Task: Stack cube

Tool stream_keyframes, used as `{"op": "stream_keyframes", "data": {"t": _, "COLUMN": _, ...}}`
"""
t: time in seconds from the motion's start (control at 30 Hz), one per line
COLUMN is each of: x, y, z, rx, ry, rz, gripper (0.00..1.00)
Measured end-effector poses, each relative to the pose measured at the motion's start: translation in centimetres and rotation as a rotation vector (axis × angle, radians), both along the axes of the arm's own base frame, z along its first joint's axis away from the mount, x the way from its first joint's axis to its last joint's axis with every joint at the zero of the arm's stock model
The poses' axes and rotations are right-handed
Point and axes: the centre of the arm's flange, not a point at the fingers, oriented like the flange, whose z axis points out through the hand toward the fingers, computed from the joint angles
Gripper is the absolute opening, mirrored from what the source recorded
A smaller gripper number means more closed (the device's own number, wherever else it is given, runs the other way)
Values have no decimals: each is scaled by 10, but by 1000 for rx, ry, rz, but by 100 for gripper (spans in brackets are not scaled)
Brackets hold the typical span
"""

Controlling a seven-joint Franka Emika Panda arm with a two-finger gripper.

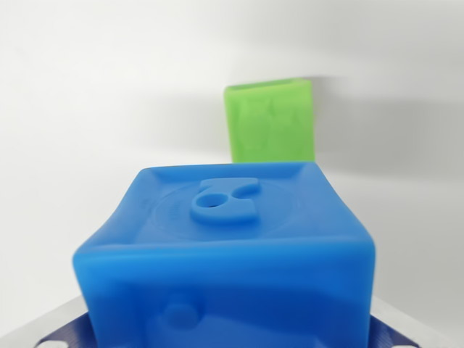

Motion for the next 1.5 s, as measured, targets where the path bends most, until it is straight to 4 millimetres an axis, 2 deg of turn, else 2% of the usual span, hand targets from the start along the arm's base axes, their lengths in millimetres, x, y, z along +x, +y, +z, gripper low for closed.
{"op": "stream_keyframes", "data": {"t": 0.57, "x": 20, "y": -21, "z": 7, "rx": -1, "ry": 1, "rz": 126, "gripper": 0}}
{"op": "stream_keyframes", "data": {"t": 0.87, "x": 20, "y": -21, "z": -25, "rx": -1, "ry": 11, "rz": 128, "gripper": 0}}
{"op": "stream_keyframes", "data": {"t": 1.5, "x": 20, "y": -21, "z": -73, "rx": -2, "ry": 9, "rz": 129, "gripper": 0}}
